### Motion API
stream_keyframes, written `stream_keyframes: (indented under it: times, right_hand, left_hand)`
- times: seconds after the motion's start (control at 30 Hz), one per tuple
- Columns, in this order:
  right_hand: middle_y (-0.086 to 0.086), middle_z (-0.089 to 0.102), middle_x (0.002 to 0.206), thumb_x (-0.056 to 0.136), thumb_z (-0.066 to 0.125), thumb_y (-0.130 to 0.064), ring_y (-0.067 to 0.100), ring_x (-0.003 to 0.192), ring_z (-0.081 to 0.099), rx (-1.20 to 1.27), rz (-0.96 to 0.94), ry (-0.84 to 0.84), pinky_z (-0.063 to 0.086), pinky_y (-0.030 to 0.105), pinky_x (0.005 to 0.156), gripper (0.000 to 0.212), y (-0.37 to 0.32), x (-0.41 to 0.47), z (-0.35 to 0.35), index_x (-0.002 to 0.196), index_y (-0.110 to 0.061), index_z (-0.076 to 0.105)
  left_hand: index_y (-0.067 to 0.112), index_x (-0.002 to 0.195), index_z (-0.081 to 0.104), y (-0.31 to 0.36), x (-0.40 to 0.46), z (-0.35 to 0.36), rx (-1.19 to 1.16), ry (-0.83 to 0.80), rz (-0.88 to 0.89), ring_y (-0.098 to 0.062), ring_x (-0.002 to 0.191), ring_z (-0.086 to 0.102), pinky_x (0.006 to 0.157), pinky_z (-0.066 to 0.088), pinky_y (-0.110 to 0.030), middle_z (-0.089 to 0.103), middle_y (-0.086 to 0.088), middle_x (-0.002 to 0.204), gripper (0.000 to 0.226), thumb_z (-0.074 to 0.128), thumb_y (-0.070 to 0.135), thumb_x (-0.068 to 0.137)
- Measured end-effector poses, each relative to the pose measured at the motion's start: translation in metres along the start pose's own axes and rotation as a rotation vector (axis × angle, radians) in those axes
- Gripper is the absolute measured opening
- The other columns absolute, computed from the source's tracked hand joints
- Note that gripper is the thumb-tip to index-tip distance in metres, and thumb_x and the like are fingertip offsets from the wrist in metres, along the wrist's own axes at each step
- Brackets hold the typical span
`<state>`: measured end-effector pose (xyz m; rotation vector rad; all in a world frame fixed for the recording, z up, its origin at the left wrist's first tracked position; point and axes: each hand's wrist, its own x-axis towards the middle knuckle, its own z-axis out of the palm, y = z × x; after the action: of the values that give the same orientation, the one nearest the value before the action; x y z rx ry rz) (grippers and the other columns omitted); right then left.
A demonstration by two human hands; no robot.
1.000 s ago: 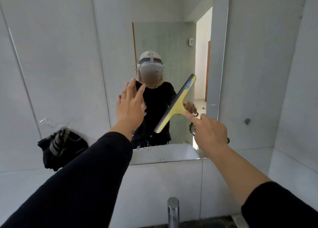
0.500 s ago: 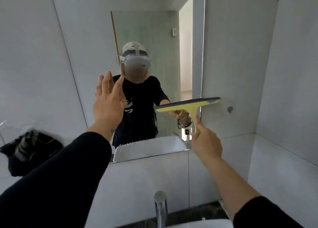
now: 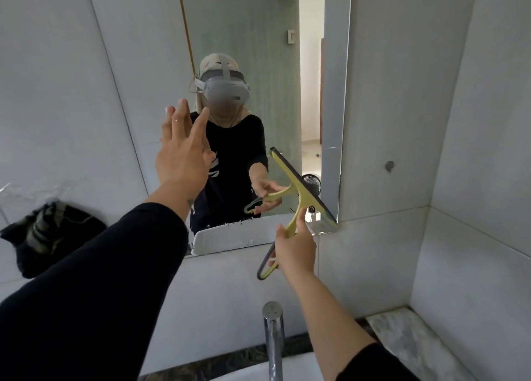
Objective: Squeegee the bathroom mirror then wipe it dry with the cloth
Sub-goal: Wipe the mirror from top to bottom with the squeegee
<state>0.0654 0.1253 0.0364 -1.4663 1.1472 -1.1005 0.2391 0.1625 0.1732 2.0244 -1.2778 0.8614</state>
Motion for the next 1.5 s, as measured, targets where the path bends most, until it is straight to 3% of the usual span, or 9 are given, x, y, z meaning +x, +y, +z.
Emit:
stream_keyframes:
  times: [0.2,0.33,0.47,0.57,0.77,0.93,1.07,1.17,1.5]
  right_hand:
    - [-0.01,0.047,0.072,0.099,0.048,-0.026,0.02,0.068,0.067,0.019,-0.007,-0.018,0.061,0.038,0.066,0.067,-0.002,-0.012,0.021,0.152,-0.032,0.008]
    - [0.0,0.06,0.081,0.097,0.05,-0.029,0.026,0.079,0.069,-0.01,-0.007,-0.035,0.06,0.042,0.071,0.068,-0.002,-0.018,0.039,0.152,-0.036,0.01]
    - [0.006,0.064,0.085,0.097,0.05,-0.029,0.025,0.084,0.068,-0.125,-0.153,-0.074,0.059,0.041,0.074,0.07,-0.004,-0.037,0.064,0.153,-0.028,0.01]
    - [0.001,0.056,0.087,0.098,0.048,-0.031,0.015,0.086,0.056,-0.249,-0.244,-0.127,0.051,0.026,0.077,0.067,-0.007,-0.049,0.077,0.153,-0.028,0.009]
    - [0.004,0.063,0.098,0.099,0.046,-0.033,0.018,0.091,0.061,-0.462,-0.375,-0.135,0.049,0.027,0.075,0.068,-0.005,-0.06,0.099,0.153,-0.027,0.005]
    - [0.005,0.06,0.104,0.099,0.046,-0.026,0.021,0.089,0.059,-0.725,-0.534,-0.208,0.044,0.031,0.07,0.07,0.011,-0.062,0.096,0.152,-0.034,0.001]
    - [0.007,0.056,0.106,0.095,0.048,-0.011,0.021,0.072,0.046,-0.979,-0.623,-0.203,0.036,0.032,0.059,0.081,0.011,-0.049,0.081,0.152,-0.034,-0.006]
    - [0.007,0.053,0.107,0.09,0.047,-0.001,0.024,0.076,0.054,-1.141,-0.666,-0.225,0.037,0.033,0.058,0.089,0.002,-0.035,0.059,0.151,-0.036,-0.006]
    - [0.004,0.052,0.108,0.094,0.041,-0.006,0.02,0.071,0.04,-1.387,-0.788,-0.101,0.018,0.029,0.045,0.078,0.001,0.003,-0.009,0.15,-0.044,0.002]
  left_hand:
    - [0.032,0.146,0.022,-0.004,0.001,-0.002,-0.013,0.012,0.038,-0.027,0.146,0.003,0.091,0.048,-0.049,0.005,-0.003,0.159,0.067,0.058,0.026,0.09]
    - [0.031,0.144,0.026,-0.018,-0.003,-0.004,-0.035,0.029,0.061,-0.027,0.144,0.011,0.103,0.04,-0.051,0.011,-0.002,0.158,0.06,0.055,0.028,0.092]
    - [0.031,0.144,0.027,-0.039,-0.012,-0.013,-0.009,0.028,0.043,-0.029,0.144,0.013,0.113,0.027,-0.05,0.014,-0.004,0.157,0.057,0.052,0.03,0.093]
    - [0.032,0.144,0.028,-0.053,-0.018,-0.023,-0.008,0.031,0.024,-0.029,0.142,0.016,0.109,0.03,-0.055,0.016,-0.003,0.156,0.057,0.053,0.031,0.092]
    - [0.032,0.145,0.029,-0.073,-0.03,-0.025,-0.001,-0.003,-0.013,-0.028,0.144,0.011,0.109,0.03,-0.055,0.015,-0.001,0.157,0.058,0.053,0.028,0.092]
    - [0.031,0.145,0.028,-0.073,-0.035,-0.012,-0.012,-0.023,-0.011,-0.03,0.144,0.011,0.11,0.028,-0.055,0.012,-0.004,0.158,0.059,0.053,0.029,0.092]
    - [0.029,0.147,0.026,-0.065,-0.036,-0.004,0.009,-0.032,0.009,-0.029,0.145,0.009,0.111,0.026,-0.055,0.008,-0.005,0.159,0.061,0.053,0.028,0.092]
    - [0.028,0.147,0.024,-0.057,-0.039,0.002,0.022,-0.036,0.023,-0.028,0.146,0.005,0.113,0.022,-0.054,0.005,-0.005,0.159,0.062,0.053,0.025,0.092]
    - [0.027,0.149,0.018,-0.017,-0.051,0.022,0.049,-0.033,0.025,-0.03,0.146,0.0,0.115,0.015,-0.055,-0.002,-0.007,0.159,0.071,0.057,0.023,0.09]
